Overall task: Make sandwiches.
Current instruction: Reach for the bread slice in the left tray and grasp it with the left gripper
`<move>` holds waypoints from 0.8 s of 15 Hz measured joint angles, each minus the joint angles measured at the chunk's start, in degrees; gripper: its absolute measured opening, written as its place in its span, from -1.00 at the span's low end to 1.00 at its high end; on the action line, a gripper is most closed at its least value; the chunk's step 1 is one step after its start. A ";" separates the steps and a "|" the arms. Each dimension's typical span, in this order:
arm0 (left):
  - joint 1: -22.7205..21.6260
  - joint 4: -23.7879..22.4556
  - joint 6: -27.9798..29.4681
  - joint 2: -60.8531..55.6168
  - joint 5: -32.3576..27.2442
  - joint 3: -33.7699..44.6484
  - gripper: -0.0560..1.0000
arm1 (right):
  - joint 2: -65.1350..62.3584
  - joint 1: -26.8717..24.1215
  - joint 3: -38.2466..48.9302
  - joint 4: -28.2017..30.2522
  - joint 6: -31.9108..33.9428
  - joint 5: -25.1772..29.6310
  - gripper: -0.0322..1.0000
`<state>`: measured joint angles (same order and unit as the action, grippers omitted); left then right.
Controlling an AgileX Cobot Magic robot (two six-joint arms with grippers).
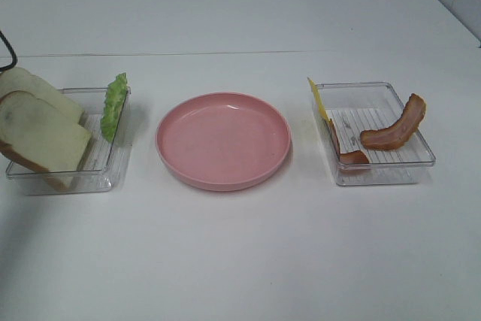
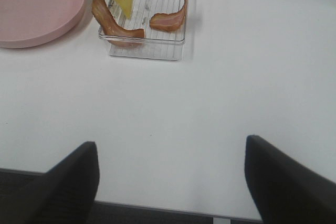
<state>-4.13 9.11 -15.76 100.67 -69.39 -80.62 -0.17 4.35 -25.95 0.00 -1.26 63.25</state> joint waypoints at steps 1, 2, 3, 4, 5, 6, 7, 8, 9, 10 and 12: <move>-0.23 1.32 -1.32 2.18 0.00 -1.26 0.54 | 0.00 0.00 0.00 0.00 0.00 0.00 0.52; -0.17 2.29 -2.81 4.07 0.11 -1.89 0.54 | 0.00 0.00 0.00 0.00 0.00 0.00 0.52; -0.17 2.81 -3.84 5.56 0.46 -1.95 0.54 | 0.00 0.00 0.00 0.00 0.00 0.00 0.52; -0.34 3.32 -4.47 7.10 0.80 -1.95 0.54 | 0.00 0.00 0.00 0.00 0.00 0.00 0.52; -0.46 3.55 -4.76 8.31 1.49 -1.95 0.54 | 0.00 0.00 0.00 0.00 0.00 0.00 0.52; -0.46 4.18 -5.61 9.97 3.50 -1.95 0.54 | 0.00 0.00 0.00 0.00 0.00 0.00 0.52; -0.46 5.33 -6.36 10.89 4.41 -1.95 0.54 | 0.00 0.00 0.00 0.00 0.00 0.00 0.52; -0.46 6.88 -7.16 11.80 5.10 -2.06 0.54 | 0.00 0.00 0.00 0.00 0.00 0.00 0.52; -0.46 8.54 -8.19 12.55 5.33 -2.06 0.54 | 0.00 0.00 0.00 0.00 0.00 0.00 0.52; -0.46 9.40 -9.00 12.89 5.44 -2.06 0.54 | 0.00 0.00 0.00 0.00 0.00 0.00 0.52; -0.46 9.80 -9.57 13.01 5.67 -2.06 0.54 | 0.00 0.00 0.00 0.00 0.00 0.00 0.52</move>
<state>-4.58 18.91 -25.32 113.67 -63.71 -82.68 -0.17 4.35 -25.95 0.00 -1.26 63.25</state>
